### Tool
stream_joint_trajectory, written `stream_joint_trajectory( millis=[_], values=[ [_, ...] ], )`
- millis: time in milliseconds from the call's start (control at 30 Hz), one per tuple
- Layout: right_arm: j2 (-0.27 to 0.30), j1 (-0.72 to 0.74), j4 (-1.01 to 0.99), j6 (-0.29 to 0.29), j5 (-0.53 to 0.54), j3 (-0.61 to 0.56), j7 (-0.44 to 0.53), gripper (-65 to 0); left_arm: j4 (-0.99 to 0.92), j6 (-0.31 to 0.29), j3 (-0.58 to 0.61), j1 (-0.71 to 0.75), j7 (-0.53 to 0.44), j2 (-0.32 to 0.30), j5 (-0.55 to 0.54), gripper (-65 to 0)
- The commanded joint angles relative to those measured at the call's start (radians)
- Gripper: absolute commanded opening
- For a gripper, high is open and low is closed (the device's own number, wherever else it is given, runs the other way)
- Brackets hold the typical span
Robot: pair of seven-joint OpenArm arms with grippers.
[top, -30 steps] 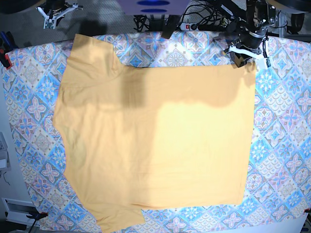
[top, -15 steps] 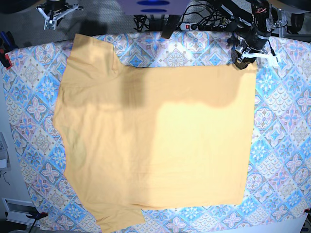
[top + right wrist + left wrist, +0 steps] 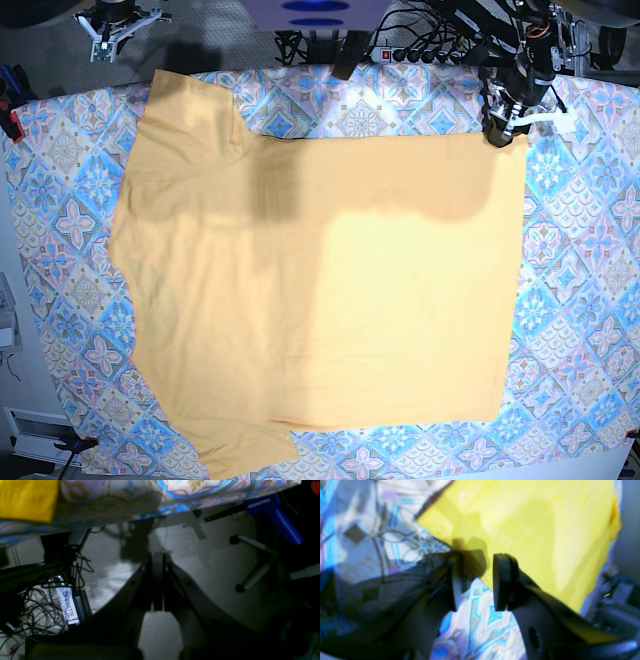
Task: Fold the T-shirt properly
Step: 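Lower the left gripper onto the shirt's shoulder corner and grasp it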
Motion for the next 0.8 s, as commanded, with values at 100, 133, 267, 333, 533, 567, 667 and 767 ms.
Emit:
stream_joint_trajectory(
  millis=[100,133,267,333,533,567,667,767],
  values=[
    [0.007,-0.015,0.013,-0.007,0.003,0.001,0.015,-65.0,0.007,0.007,-0.012,-0.006,0.006,-0.005,0.005,-44.6],
    [0.007,-0.015,0.013,-0.007,0.003,0.001,0.015,-65.0,0.007,0.007,-0.012,-0.007,0.006,-0.003,0.005,-44.6],
    [0.007,-0.015,0.013,-0.007,0.003,0.001,0.015,-65.0,0.007,0.007,-0.010,-0.024,0.006,-0.003,0.005,-44.6],
    [0.007,-0.015,0.013,-0.007,0.003,0.001,0.015,-65.0,0.007,0.007,-0.012,-0.022,0.034,-0.003,0.002,-44.6],
    [0.007,-0.015,0.013,-0.007,0.003,0.003,0.015,-65.0,-0.039,0.007,-0.018,-0.044,0.068,-0.002,-0.001,-44.6],
    [0.007,-0.015,0.013,-0.007,0.003,0.001,0.015,-65.0,-0.039,0.007,-0.018,-0.053,0.071,0.007,-0.001,-44.6],
    [0.007,-0.014,0.013,-0.007,0.003,0.001,0.015,-65.0,-0.039,0.007,-0.018,-0.065,0.072,0.020,-0.001,-44.7],
    [0.007,0.005,0.013,-0.007,0.003,0.004,0.015,-65.0,-0.041,0.007,-0.018,-0.081,0.072,0.023,0.002,-45.2]
  ],
)
